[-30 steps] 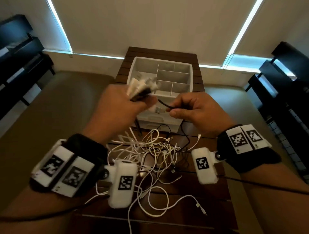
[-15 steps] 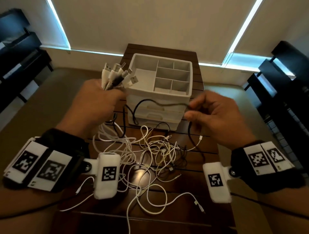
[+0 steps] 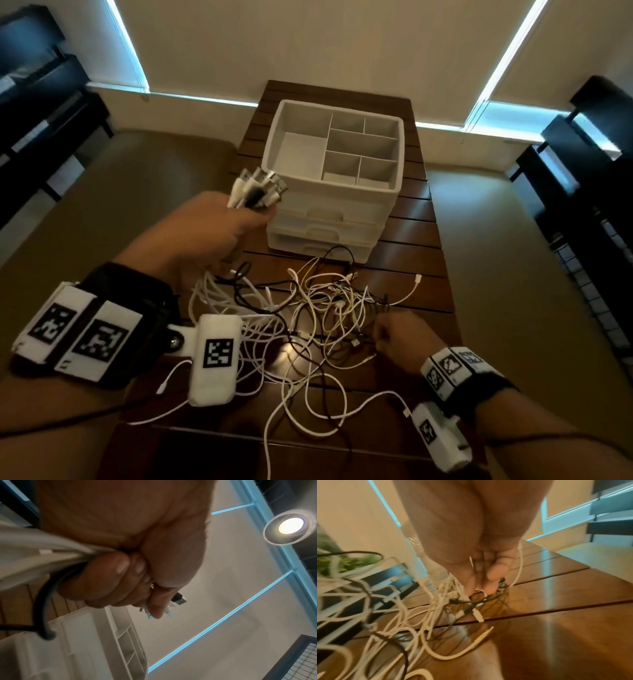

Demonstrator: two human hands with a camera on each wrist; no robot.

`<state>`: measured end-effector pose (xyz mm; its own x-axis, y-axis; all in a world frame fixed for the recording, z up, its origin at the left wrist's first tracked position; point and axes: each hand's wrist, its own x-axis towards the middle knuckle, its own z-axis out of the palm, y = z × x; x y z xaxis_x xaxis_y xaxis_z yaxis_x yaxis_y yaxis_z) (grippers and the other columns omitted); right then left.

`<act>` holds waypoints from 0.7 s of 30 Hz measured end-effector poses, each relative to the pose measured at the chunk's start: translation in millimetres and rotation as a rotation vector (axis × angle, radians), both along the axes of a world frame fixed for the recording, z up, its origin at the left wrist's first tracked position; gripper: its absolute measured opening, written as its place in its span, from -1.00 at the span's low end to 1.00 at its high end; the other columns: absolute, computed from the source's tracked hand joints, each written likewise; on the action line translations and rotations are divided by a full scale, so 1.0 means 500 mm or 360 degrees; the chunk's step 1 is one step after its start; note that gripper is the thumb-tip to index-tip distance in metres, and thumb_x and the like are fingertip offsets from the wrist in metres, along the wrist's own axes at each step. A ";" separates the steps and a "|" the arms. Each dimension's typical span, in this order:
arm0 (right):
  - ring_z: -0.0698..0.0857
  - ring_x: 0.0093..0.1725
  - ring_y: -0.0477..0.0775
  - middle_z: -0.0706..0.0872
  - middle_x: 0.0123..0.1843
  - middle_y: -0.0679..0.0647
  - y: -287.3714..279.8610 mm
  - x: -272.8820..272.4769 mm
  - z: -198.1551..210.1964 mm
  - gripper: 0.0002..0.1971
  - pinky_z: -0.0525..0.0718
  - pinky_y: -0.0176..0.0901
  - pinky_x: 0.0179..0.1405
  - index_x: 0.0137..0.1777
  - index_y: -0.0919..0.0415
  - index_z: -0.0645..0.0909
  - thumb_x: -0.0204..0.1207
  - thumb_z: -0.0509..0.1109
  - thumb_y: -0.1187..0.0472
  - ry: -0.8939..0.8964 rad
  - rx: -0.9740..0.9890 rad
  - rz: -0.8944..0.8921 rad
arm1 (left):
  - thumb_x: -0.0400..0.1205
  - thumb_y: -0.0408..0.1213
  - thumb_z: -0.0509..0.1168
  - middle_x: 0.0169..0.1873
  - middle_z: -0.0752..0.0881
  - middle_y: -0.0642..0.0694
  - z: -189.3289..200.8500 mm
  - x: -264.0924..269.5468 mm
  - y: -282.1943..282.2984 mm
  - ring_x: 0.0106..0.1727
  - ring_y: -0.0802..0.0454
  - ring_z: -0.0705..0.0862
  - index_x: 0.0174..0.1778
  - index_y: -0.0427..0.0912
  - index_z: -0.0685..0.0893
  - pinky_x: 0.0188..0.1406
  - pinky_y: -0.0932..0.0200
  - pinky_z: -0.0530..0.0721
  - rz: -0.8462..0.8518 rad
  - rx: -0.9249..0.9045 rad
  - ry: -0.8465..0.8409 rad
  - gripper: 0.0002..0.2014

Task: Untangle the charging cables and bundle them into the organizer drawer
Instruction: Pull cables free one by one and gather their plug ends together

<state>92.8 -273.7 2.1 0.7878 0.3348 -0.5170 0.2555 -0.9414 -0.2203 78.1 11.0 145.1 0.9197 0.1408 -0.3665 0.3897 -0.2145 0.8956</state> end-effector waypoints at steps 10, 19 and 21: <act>0.72 0.05 0.23 0.72 0.08 0.17 0.023 0.044 -0.077 -0.71 0.67 0.00 -0.03 0.25 0.15 0.43 0.54 0.30 0.26 -0.0193 0.0096 -0.0081 | 0.60 -0.04 0.39 -0.63 0.31 0.02 -0.028 0.003 -0.018 -0.63 0.11 0.22 -0.38 -0.09 0.47 -0.61 0.24 0.21 -0.0078 -0.0023 0.0125 -0.66; 0.68 -0.06 0.03 0.71 -0.14 -0.04 -0.010 0.081 -0.037 -0.76 0.66 -0.04 0.02 -0.21 0.02 0.57 0.48 0.35 0.42 0.0013 0.0704 -0.0264 | 0.60 -0.05 0.40 -0.62 0.32 0.04 -0.058 0.007 -0.031 -0.61 0.12 0.23 -0.38 -0.05 0.49 -0.55 0.18 0.20 0.0000 -0.0101 0.0091 -0.68; 0.68 -0.08 -0.02 0.72 -0.13 0.00 -0.015 0.089 -0.012 -0.76 0.67 -0.14 0.00 -0.13 0.10 0.62 0.48 0.35 0.49 0.0089 0.0915 -0.0395 | 0.62 -0.09 0.39 -0.65 0.33 0.07 -0.068 0.006 -0.041 -0.62 0.13 0.21 -0.41 -0.05 0.49 -0.56 0.19 0.16 0.0051 -0.0236 0.0055 -0.68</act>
